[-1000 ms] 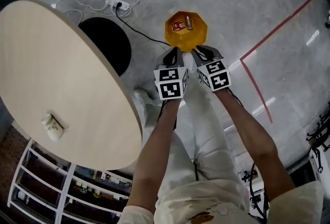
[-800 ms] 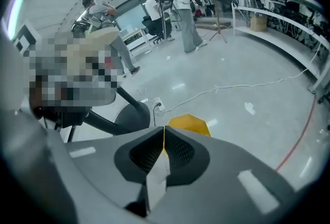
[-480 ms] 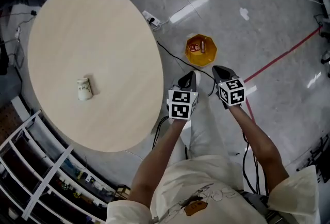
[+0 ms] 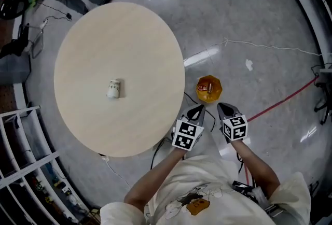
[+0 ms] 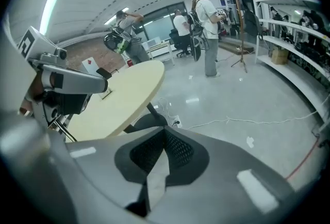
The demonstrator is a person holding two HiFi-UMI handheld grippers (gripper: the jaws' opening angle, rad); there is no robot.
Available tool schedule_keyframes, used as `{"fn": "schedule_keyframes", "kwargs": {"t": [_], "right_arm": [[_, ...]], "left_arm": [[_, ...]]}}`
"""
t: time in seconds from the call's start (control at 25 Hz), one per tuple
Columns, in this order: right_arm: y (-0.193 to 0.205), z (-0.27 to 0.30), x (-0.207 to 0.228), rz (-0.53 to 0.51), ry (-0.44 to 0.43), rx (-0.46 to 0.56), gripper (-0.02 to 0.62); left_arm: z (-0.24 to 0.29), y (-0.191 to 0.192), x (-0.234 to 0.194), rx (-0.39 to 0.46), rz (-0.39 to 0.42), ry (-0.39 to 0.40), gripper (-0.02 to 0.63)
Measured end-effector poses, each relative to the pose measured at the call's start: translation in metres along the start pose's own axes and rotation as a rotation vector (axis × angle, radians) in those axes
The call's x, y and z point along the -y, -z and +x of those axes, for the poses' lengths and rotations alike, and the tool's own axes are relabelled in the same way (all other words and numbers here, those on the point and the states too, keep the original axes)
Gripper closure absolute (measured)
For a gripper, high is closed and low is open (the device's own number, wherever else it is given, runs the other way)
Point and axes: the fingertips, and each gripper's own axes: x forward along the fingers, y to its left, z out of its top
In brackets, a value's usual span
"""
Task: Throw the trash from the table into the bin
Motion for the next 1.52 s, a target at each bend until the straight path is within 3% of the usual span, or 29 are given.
{"fn": "schedule_keyframes", "kwargs": {"t": [0.24, 0.6, 1.04, 1.32, 1.52], "right_arm": [[-0.035, -0.006, -0.067, -0.129, -0.066, 0.028, 0.589], [-0.041, 0.002, -0.207, -0.205, -0.261, 0.067, 0.589], [-0.036, 0.008, -0.318, -0.222, -0.291, 0.108, 0.589], [-0.049, 0.006, -0.374, -0.252, -0.248, 0.207, 0.589], [-0.048, 0.016, -0.413, -0.297, -0.245, 0.208, 0.589]], "left_arm": [[-0.062, -0.003, -0.012, 0.057, -0.014, -0.008, 0.6], [-0.159, 0.073, -0.051, 0.068, -0.173, -0.097, 0.6], [-0.247, 0.117, -0.114, 0.19, -0.297, -0.154, 0.6], [-0.295, 0.14, -0.138, 0.248, -0.322, -0.168, 0.6], [-0.318, 0.155, -0.153, 0.261, -0.331, -0.159, 0.6]]}}
